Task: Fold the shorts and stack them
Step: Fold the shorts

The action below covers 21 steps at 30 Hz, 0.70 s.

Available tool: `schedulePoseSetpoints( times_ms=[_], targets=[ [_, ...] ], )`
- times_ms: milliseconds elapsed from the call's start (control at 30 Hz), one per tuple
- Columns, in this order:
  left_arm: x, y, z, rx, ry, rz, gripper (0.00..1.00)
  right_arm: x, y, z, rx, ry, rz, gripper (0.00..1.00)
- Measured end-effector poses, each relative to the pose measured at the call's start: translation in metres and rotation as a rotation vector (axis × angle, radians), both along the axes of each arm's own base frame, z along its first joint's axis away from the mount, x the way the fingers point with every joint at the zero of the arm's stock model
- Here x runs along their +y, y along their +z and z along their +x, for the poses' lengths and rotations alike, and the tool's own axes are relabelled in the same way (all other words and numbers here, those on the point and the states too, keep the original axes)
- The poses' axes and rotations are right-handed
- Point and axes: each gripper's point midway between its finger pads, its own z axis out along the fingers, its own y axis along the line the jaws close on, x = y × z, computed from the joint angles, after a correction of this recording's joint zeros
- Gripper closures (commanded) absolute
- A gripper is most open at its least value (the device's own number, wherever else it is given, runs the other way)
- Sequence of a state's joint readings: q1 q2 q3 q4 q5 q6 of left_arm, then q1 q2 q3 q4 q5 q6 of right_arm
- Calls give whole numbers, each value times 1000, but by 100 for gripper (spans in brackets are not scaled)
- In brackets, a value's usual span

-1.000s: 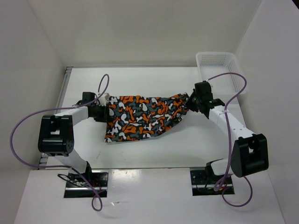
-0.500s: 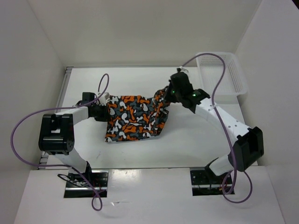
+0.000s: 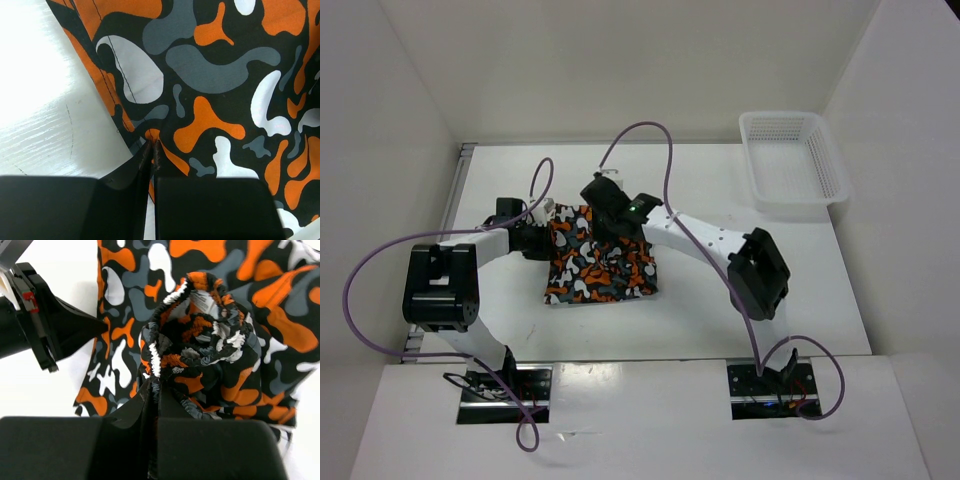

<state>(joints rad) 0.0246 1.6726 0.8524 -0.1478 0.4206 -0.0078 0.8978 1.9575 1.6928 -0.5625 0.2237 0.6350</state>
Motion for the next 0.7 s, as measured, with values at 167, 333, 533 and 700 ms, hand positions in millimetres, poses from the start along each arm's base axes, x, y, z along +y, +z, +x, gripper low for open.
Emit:
schedulePoseSetpoints(
  times_ms=[167, 333, 533, 700],
  targets=[
    [0, 0, 0, 0, -1, -1, 92, 24, -5, 3, 0, 27, -9, 100],
    [-1, 0, 0, 0, -2, -3, 92, 57, 4, 2, -25, 67, 14, 100],
    [-1, 0, 0, -1, -3, -5, 90, 88, -3, 5, -27, 101, 17, 27],
    [0, 0, 0, -1, 0, -10, 87, 83, -17, -5, -5, 126, 1, 14]
  ],
)
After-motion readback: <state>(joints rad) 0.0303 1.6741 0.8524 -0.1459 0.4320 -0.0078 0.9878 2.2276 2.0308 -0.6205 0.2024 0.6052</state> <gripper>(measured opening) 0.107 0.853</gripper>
